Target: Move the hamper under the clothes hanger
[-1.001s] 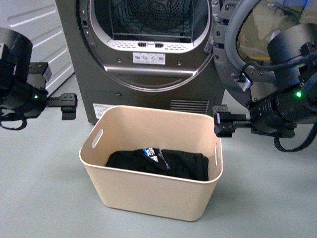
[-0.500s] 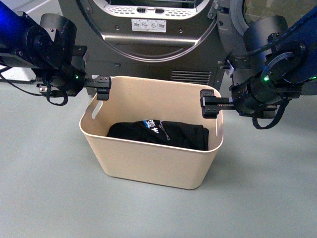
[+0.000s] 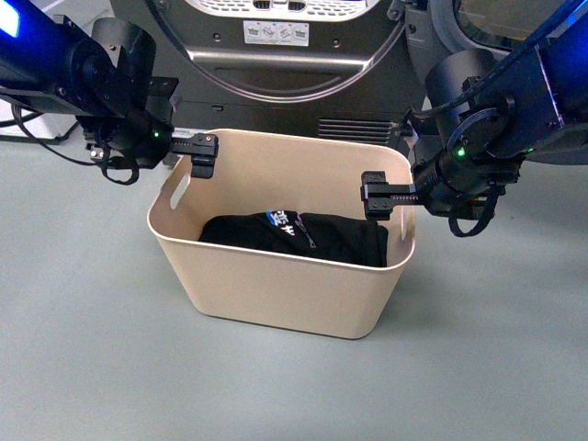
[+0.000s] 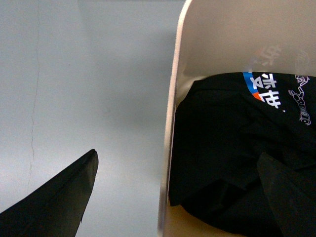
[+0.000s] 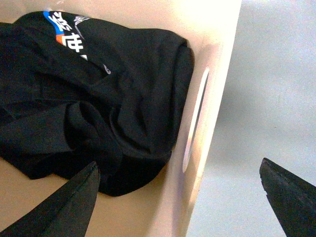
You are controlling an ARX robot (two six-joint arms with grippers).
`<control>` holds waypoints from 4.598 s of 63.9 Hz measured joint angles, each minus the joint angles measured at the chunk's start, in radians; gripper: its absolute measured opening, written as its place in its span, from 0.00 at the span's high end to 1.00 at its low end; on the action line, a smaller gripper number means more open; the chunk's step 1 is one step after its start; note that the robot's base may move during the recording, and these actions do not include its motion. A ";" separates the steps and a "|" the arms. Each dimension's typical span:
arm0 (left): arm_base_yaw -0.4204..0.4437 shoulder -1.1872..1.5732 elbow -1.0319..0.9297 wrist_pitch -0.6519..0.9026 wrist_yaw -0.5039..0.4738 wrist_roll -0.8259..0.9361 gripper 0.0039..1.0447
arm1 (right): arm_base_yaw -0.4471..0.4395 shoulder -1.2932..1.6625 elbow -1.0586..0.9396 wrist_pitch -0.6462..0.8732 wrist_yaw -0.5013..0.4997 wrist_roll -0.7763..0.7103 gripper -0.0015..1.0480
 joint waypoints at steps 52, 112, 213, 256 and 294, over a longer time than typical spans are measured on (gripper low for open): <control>0.009 0.074 0.032 0.012 0.030 0.004 0.42 | 0.010 0.099 0.102 -0.067 0.082 0.011 0.42; 0.016 -0.111 -0.110 0.027 0.058 -0.004 0.96 | 0.030 -0.042 -0.008 -0.040 0.091 0.052 0.97; -0.002 -0.167 -0.157 0.052 0.028 0.003 0.96 | 0.023 -0.095 -0.076 0.010 0.085 0.044 0.97; 0.010 -0.168 -0.160 0.051 0.026 0.002 0.96 | 0.038 -0.097 -0.078 0.010 0.084 0.043 0.97; 0.012 -0.168 -0.160 0.052 0.026 0.002 0.96 | 0.040 -0.098 -0.077 0.011 0.079 0.043 0.97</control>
